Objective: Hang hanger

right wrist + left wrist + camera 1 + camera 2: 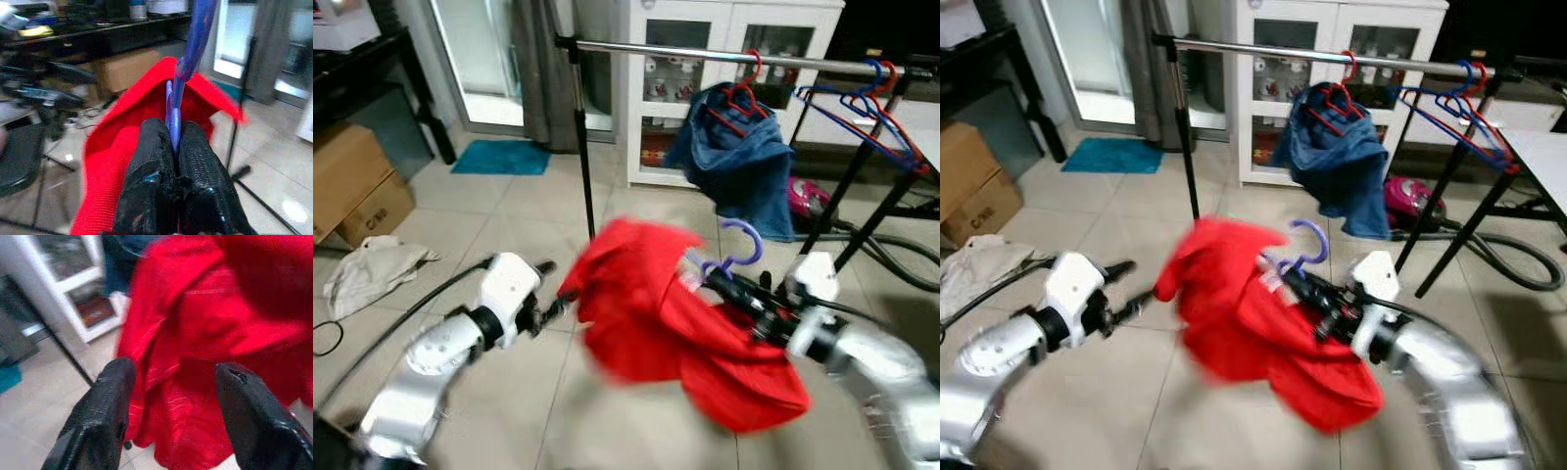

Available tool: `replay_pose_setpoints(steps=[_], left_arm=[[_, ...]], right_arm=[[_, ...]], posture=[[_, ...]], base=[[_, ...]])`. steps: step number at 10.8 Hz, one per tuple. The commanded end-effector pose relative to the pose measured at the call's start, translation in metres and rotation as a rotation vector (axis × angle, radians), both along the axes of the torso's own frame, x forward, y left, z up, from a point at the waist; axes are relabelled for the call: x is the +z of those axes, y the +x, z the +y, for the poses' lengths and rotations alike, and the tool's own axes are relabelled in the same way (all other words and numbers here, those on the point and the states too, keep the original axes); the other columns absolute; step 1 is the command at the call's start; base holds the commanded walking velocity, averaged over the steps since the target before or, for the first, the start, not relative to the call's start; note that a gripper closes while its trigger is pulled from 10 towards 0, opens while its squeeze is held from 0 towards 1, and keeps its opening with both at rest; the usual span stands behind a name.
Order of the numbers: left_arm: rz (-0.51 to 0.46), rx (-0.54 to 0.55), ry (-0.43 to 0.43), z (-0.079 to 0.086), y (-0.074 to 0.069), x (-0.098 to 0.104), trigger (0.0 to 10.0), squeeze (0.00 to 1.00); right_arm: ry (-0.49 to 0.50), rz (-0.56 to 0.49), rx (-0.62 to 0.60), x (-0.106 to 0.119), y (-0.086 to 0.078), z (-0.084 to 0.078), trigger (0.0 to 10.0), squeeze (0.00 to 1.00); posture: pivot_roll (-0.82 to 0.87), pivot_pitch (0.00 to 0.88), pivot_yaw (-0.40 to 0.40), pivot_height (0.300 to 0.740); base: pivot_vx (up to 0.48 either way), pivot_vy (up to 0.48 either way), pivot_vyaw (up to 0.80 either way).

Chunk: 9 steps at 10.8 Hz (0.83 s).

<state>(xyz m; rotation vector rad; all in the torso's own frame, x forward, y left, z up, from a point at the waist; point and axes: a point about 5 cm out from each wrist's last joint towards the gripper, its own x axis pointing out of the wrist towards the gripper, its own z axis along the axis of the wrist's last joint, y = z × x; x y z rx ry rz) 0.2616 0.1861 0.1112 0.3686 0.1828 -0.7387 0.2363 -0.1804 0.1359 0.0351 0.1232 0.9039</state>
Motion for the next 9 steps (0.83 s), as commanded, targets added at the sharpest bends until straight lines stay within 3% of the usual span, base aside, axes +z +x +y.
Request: replay_pose_setpoints(steps=[1,3,6,7,8,9], left_arm=[[-0.008,-0.066,0.015,-0.002,0.003,0.003,10.0,1.00],[-0.001,-0.180,-0.078,-0.003,0.013,0.028,10.0,0.00],[0.025,-0.279,-0.093,-0.005,0.024,0.032,10.0,0.00],[0.028,-0.306,-0.100,-0.009,0.026,0.033,6.5,0.00],[0.020,-0.347,-0.114,-0.013,0.030,0.039,0.0,0.00],[0.012,-0.368,-0.117,-0.014,0.030,0.041,0.0,0.00]], right_arm=[[0.028,-0.031,0.092,0.014,-0.006,0.003,10.0,0.00],[0.026,-0.032,0.221,0.029,-0.016,-0.001,10.0,0.00],[0.029,-0.047,0.272,0.043,-0.020,-0.002,10.0,0.00],[0.029,-0.052,0.282,0.046,-0.020,-0.001,10.0,0.00],[0.025,-0.056,0.287,0.049,-0.021,-0.001,10.0,0.00],[0.025,-0.055,0.284,0.049,-0.022,-0.002,10.0,0.00]], posture=[[0.05,0.014,0.026,0.740],[0.04,0.015,0.034,0.740],[0.04,0.027,0.035,0.740],[0.04,0.029,0.038,0.740],[0.04,0.033,0.047,0.740],[0.04,0.034,0.051,0.740]], base=[[0.000,0.000,0.00],[0.000,0.000,0.00],[0.000,0.000,0.00],[0.000,0.000,0.00],[0.000,0.000,0.00],[0.000,0.000,0.00]])
